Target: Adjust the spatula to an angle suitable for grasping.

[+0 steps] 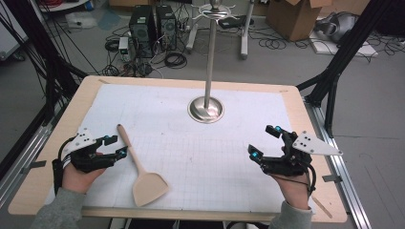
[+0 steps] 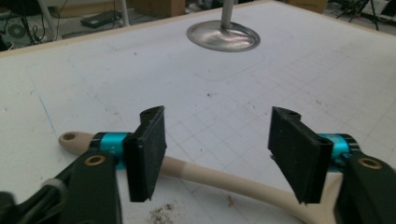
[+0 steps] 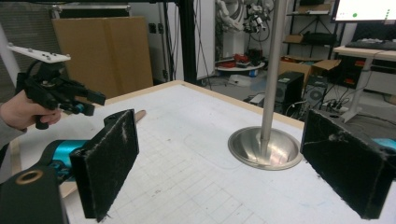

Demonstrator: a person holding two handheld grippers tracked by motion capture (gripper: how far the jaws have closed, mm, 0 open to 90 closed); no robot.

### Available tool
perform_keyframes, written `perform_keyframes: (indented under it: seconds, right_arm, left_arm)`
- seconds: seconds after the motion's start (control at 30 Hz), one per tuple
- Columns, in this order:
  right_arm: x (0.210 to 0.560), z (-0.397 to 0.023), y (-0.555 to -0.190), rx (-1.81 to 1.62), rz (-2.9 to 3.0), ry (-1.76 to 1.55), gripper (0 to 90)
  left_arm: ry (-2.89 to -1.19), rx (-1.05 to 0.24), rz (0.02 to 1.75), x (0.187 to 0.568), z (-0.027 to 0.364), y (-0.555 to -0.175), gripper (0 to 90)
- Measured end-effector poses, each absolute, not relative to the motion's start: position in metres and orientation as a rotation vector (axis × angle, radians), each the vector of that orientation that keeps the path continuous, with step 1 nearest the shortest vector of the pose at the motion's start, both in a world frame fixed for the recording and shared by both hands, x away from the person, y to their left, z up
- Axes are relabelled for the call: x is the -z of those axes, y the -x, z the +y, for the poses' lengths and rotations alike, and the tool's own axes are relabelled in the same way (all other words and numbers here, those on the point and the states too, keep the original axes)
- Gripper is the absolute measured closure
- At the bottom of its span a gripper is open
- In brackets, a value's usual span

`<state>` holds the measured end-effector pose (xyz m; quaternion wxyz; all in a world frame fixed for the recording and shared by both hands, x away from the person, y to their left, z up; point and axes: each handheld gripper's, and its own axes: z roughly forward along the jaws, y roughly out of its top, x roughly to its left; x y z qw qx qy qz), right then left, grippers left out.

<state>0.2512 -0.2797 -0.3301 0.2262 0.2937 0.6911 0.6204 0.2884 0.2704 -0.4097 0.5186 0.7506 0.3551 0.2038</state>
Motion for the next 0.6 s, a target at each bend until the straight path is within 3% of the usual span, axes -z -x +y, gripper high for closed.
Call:
perform_keyframes:
  seconds: [0.2, 0.23, 0.3, 0.33, 0.6]
  right_arm:
    - [0.33, -0.277, -0.252, -1.709, 1.918, -0.8, 10.5]
    - [0.331, -0.277, -0.252, -1.707, 1.925, -0.805, 10.5]
    - [0.331, -0.276, -0.252, -1.709, 1.925, -0.801, 10.5]
    - [0.331, -0.276, -0.252, -1.706, 1.93, -0.801, 10.5]
    - [0.333, -0.276, -0.251, -1.7, 1.945, -0.802, 10.5]
  left_arm:
    - [-1.825, -0.486, 0.86, 0.412, 0.266, -0.288, 49.9]
    - [-1.837, -0.487, 0.87, 0.414, 0.264, -0.289, 55.8]
    - [-1.841, -0.487, 0.878, 0.415, 0.263, -0.289, 58.7]
    - [-1.851, -0.498, 0.892, 0.416, 0.263, -0.29, 65.5]
    - [-1.882, -0.507, 0.923, 0.424, 0.259, -0.294, 84.0]
